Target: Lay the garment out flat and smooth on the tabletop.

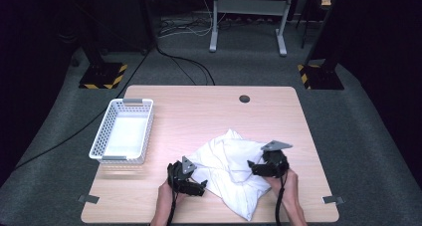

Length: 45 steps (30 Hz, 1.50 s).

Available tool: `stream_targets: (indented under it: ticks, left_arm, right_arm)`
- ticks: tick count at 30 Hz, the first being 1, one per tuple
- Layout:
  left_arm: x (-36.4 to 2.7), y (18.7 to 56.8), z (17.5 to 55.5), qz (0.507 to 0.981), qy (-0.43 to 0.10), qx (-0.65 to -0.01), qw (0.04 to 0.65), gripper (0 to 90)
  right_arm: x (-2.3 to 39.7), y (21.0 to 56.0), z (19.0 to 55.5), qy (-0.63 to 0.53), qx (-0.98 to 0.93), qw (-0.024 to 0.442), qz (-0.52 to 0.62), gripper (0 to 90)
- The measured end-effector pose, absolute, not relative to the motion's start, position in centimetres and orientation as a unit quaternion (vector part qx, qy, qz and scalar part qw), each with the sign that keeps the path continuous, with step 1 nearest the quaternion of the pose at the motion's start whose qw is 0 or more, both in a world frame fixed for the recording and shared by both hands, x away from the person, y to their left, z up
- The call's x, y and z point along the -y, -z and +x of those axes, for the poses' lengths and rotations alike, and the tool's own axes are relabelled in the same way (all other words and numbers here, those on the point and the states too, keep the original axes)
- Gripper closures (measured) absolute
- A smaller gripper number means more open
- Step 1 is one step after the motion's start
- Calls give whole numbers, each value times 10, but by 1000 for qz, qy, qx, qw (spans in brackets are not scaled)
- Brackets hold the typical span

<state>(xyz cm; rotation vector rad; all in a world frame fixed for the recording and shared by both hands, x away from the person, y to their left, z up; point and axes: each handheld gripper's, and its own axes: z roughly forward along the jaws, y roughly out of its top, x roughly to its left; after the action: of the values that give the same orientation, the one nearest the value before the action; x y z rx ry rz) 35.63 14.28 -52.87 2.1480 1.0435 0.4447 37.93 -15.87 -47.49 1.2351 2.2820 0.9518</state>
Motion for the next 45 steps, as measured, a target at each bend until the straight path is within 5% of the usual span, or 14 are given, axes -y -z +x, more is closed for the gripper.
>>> stream_targets:
  ticks: [9, 20, 27, 37, 45]
  left_arm:
    - [-143, 529, 356, 829, -172, -403, 349, 0]
    - [-143, 529, 356, 829, -172, -403, 349, 0]
    - [-143, 529, 356, 829, -172, -403, 349, 0]
    - [-144, 519, 348, 806, -196, -402, 388, 10]
    - [-118, 513, 351, 831, -208, -375, 354, 12]
  right_arm:
    - [148, 505, 384, -338, -810, 161, 451, 838]
    - [191, 464, 415, -373, -759, 208, 491, 861]
    - [211, 476, 443, -346, -755, 193, 523, 856]
    - [192, 501, 423, -347, -773, 184, 499, 847]
    - [175, 506, 389, -374, -776, 161, 482, 849]
